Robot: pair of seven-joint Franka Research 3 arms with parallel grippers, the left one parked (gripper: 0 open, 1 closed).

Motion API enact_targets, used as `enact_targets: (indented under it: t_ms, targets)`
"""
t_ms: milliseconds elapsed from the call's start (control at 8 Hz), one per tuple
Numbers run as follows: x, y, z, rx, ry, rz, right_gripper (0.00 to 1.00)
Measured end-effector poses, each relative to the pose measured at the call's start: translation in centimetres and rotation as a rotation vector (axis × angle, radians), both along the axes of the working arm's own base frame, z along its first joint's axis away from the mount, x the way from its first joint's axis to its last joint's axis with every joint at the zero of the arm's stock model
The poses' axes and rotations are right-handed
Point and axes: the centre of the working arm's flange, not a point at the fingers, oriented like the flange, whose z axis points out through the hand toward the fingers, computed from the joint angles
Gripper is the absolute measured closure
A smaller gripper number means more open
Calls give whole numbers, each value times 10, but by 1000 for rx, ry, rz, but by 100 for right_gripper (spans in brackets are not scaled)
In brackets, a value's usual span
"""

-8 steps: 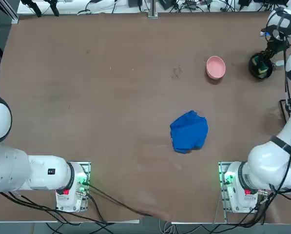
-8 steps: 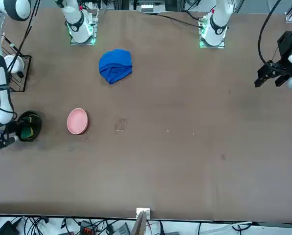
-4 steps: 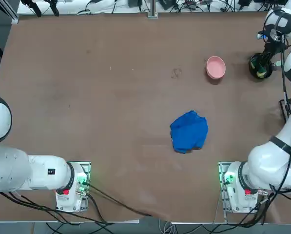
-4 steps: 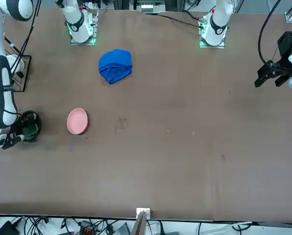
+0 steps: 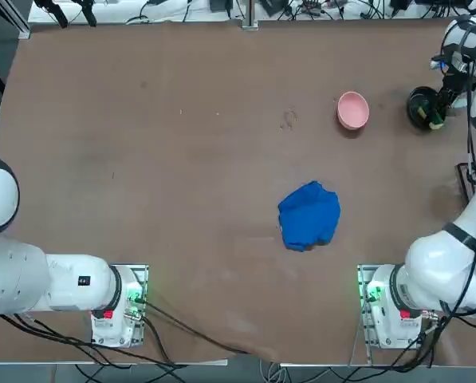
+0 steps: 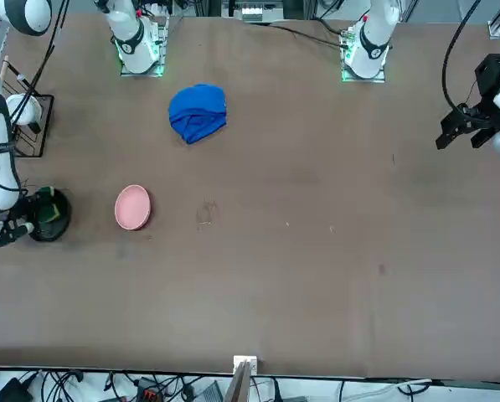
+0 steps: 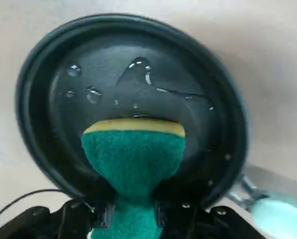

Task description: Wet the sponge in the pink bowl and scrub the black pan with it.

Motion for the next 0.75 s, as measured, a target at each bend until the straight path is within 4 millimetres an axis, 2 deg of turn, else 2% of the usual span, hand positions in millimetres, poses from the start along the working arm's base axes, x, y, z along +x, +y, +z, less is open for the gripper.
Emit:
enact_targets:
  t_ms: [375,625,750]
  targets:
    - [12,-4,4,-46,-83,8,57]
    - [18,3,5,-62,-105,-11,57]
    - [23,13,4,-62,-108,-14,57]
